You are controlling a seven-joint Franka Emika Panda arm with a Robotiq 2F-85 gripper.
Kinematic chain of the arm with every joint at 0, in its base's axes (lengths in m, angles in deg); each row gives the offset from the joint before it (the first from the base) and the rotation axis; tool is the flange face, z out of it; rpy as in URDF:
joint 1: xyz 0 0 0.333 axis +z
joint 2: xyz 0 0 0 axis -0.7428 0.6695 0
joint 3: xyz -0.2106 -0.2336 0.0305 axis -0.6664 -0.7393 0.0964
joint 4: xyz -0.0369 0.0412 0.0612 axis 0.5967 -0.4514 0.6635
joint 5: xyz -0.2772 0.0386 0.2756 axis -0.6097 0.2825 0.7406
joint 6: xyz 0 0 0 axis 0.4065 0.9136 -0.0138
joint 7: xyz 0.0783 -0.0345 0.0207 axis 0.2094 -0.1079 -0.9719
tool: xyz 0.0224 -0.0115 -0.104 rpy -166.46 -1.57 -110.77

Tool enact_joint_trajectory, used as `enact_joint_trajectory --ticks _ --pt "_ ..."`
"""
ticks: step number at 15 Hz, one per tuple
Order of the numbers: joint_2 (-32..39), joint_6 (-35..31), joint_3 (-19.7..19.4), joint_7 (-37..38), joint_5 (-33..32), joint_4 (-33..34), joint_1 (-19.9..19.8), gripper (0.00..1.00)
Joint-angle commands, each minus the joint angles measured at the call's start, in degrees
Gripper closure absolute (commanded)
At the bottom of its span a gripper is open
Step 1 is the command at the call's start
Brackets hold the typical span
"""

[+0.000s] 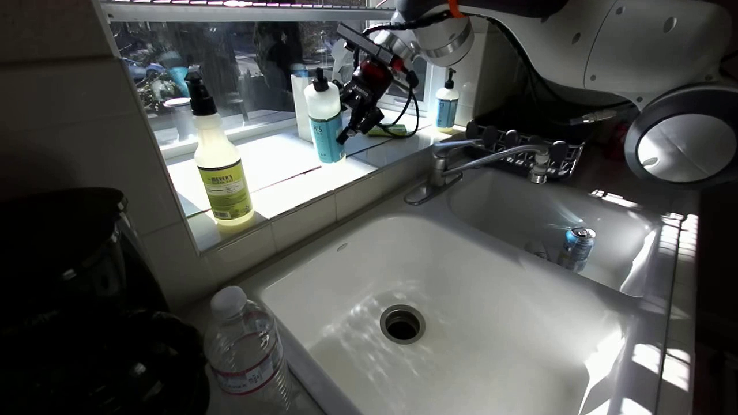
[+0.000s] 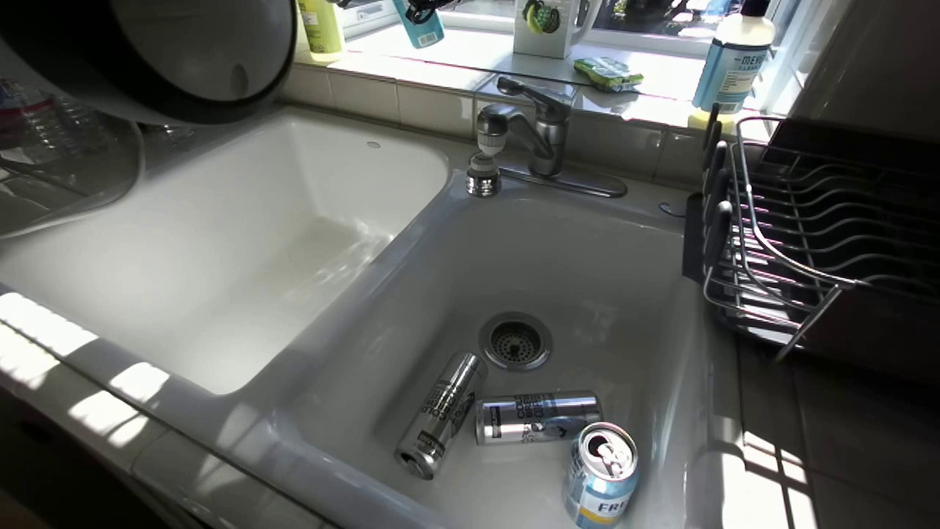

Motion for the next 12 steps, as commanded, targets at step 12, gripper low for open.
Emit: enact_joint_trajectory --ticks 12 --pt "-6.1 7.5 -5.2 -2.6 -13.3 -0.1 5.1 0.44"
